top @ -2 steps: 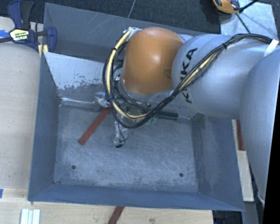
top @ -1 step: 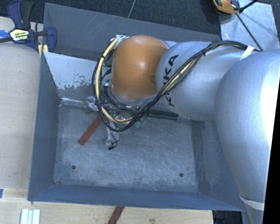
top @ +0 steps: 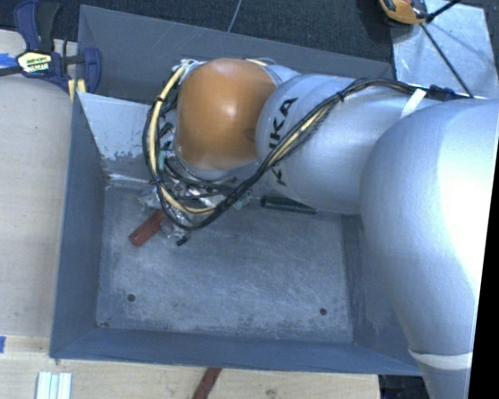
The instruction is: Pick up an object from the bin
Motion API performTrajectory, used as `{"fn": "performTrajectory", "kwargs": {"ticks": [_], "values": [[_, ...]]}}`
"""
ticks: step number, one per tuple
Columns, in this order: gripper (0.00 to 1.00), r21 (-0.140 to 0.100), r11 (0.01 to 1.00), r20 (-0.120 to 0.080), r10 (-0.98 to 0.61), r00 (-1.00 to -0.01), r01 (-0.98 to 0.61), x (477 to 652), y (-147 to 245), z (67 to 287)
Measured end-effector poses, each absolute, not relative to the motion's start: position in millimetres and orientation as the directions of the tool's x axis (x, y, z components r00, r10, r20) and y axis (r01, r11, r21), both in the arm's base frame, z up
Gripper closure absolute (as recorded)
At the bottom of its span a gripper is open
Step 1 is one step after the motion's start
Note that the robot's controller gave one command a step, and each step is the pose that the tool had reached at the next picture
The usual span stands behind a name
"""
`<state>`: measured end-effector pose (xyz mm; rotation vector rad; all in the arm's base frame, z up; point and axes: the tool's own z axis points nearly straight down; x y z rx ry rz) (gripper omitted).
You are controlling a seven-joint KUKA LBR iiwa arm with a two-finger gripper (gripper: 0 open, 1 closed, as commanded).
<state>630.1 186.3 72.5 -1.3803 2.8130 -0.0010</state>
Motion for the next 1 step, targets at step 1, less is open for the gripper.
{"fn": "performTrajectory", "kwargs": {"ticks": [1], "values": [[1.00,-0.003,0.615,-0.007,-0.789,-0.615,-0.789,630.0,186.0,72.9]]}}
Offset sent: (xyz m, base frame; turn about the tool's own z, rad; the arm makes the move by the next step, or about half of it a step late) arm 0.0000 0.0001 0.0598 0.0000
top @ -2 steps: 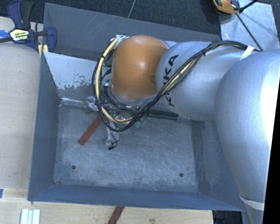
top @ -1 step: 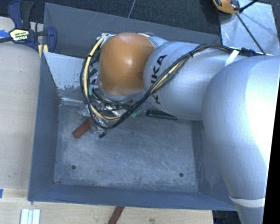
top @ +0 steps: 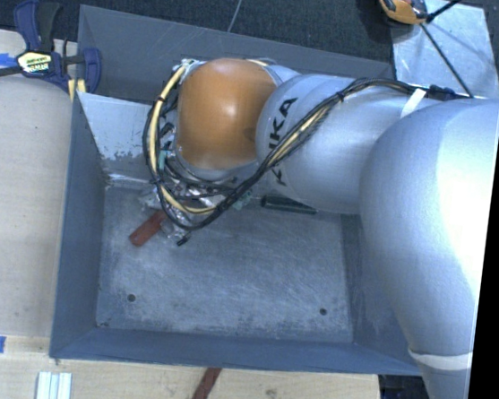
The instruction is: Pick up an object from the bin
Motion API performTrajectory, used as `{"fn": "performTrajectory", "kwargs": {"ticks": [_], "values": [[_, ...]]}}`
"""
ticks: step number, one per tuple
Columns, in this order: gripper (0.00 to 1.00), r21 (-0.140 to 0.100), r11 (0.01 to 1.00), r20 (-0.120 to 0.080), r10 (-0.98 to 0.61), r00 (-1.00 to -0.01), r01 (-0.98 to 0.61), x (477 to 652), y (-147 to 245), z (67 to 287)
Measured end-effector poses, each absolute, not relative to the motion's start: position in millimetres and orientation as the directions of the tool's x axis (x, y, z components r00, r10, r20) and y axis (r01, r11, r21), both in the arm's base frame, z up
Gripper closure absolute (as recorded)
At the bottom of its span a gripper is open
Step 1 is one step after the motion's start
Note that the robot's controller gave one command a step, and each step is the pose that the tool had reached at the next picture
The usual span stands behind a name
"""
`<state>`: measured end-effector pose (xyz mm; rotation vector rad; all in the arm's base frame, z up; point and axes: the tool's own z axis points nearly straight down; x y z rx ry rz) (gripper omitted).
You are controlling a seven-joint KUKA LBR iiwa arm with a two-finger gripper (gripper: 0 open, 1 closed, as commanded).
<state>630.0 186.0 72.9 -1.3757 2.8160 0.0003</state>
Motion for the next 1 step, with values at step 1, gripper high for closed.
{"fn": "performTrajectory", "kwargs": {"ticks": [1], "values": [[1.00,-0.004,0.616,-0.006,-0.788,-0.616,-0.788,632.1,186.5,134.6]]}}
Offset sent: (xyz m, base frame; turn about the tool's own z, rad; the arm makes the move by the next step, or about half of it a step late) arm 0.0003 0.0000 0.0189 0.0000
